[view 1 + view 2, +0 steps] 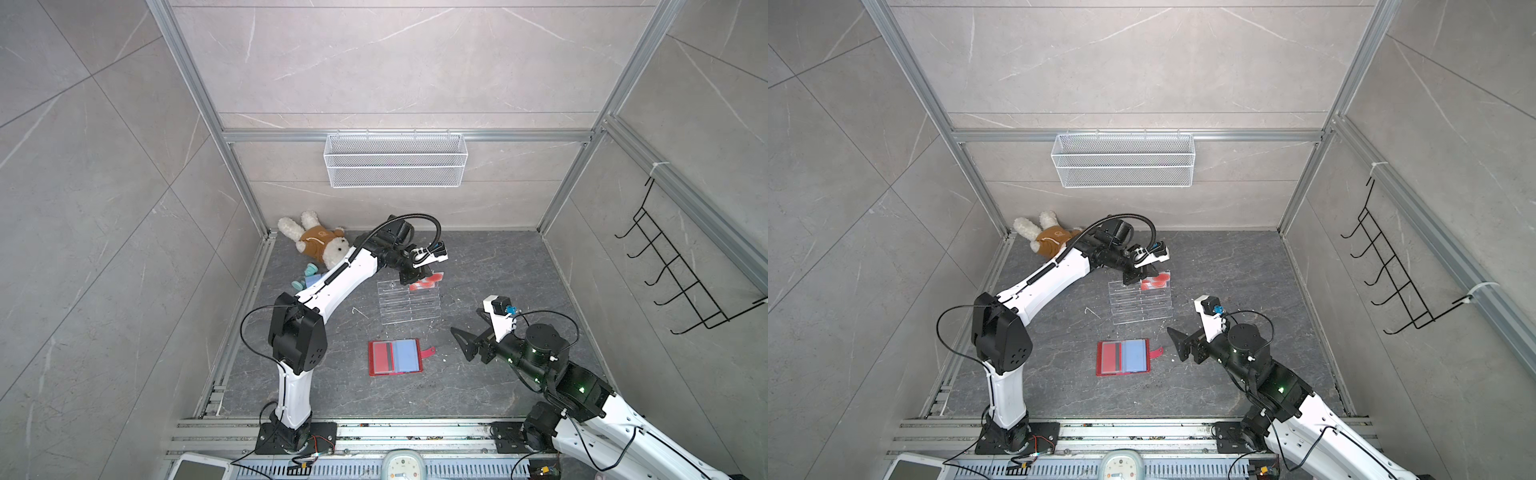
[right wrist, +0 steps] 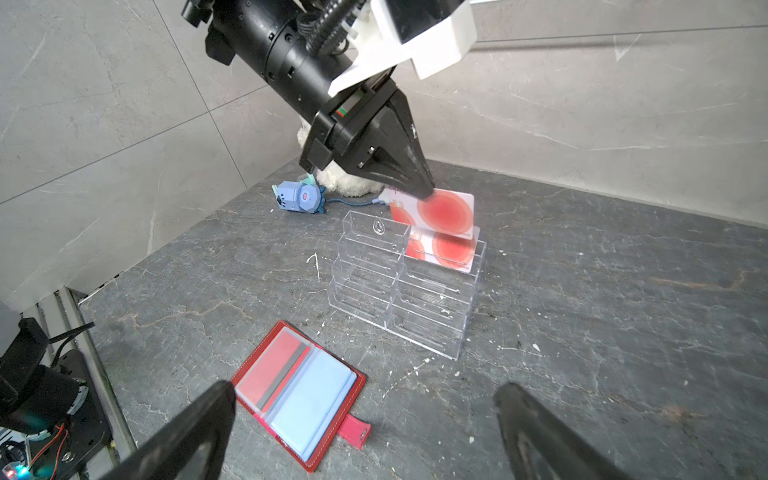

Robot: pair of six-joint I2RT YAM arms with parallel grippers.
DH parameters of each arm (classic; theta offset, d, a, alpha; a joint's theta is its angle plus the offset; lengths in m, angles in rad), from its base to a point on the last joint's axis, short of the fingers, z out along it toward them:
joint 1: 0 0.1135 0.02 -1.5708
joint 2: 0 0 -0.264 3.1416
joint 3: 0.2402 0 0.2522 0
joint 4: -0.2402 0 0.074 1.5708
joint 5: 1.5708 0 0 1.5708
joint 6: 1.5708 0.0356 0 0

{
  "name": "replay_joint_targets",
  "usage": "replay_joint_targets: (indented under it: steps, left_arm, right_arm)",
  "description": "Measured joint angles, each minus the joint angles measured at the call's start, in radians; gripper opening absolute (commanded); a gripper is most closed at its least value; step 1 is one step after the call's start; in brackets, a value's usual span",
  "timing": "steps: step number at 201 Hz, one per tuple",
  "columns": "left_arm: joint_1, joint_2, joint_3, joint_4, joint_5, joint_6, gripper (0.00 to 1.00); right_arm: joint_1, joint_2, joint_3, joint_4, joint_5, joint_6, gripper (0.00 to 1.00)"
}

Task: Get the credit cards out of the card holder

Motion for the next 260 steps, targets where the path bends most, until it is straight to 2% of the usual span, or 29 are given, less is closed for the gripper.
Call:
replay_joint_targets:
  steps: [70,194,260]
  left_arm:
    - [0.024,0.100,0.100,0.003,-0.011,0.008,0.00]
    - [0.060,0.132,0.101,0.017,0.001,0.002,0.00]
    - [0.077,0.132,0.076,0.029,0.043,-0.009,0.00]
  right_arm:
    - [0.000,-0.011,0.000,-0.050,0.026,0.000,1.00]
    - [0.000,-0.034,0.000,-0.079,0.036,-0.004,1.00]
    - [0.000,-0.030,0.000,-0.079,0.036,-0.005,1.00]
